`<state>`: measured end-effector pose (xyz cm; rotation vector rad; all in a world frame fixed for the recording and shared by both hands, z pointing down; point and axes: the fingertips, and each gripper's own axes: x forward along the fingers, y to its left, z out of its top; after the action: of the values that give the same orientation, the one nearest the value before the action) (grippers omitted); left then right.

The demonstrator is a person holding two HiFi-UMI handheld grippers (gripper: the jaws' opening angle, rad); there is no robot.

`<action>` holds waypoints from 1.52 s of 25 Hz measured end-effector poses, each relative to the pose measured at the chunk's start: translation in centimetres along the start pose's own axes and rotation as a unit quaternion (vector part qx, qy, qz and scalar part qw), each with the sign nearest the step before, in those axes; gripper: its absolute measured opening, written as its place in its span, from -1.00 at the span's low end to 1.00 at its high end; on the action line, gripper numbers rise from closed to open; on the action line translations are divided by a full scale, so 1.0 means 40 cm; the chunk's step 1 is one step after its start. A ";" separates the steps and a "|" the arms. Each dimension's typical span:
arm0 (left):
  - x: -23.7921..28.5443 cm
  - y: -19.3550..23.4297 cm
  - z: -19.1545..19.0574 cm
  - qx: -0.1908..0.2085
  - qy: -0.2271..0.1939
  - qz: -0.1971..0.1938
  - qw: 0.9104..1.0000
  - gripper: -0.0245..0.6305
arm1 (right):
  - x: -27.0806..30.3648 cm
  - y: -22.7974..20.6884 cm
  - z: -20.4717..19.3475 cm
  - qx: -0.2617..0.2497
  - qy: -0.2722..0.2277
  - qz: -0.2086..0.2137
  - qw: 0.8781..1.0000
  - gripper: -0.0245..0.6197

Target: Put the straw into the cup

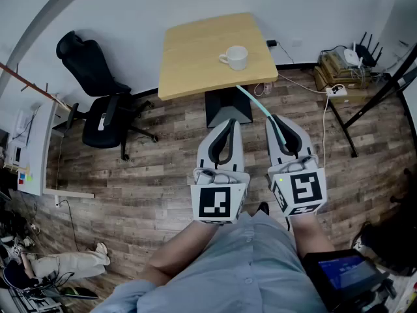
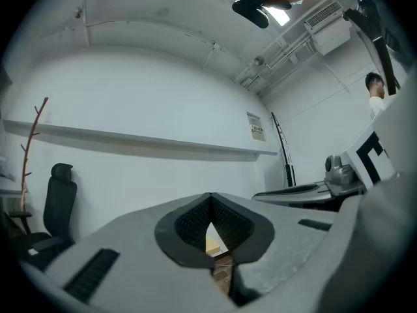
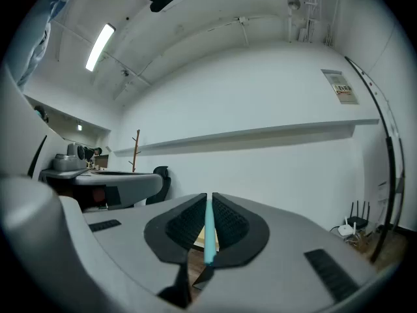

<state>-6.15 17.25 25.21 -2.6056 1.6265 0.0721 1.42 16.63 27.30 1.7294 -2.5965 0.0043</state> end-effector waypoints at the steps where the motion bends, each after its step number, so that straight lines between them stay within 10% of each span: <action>1: 0.003 -0.007 -0.002 0.000 0.002 0.000 1.000 -0.95 | -0.002 -0.005 0.000 0.000 -0.002 0.002 1.000 -0.85; 18: 0.035 -0.138 -0.029 0.017 0.016 0.021 1.000 -0.95 | -0.079 -0.120 -0.011 0.023 -0.019 0.030 0.999 -0.85; 38: 0.264 0.041 -0.143 -0.012 0.041 0.013 0.999 -0.95 | 0.200 -0.202 -0.119 0.046 0.036 0.015 0.998 -0.85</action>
<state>-2.97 6.57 30.05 -2.6396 1.6953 -0.0125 5.88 6.19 32.12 1.6845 -2.6078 0.1850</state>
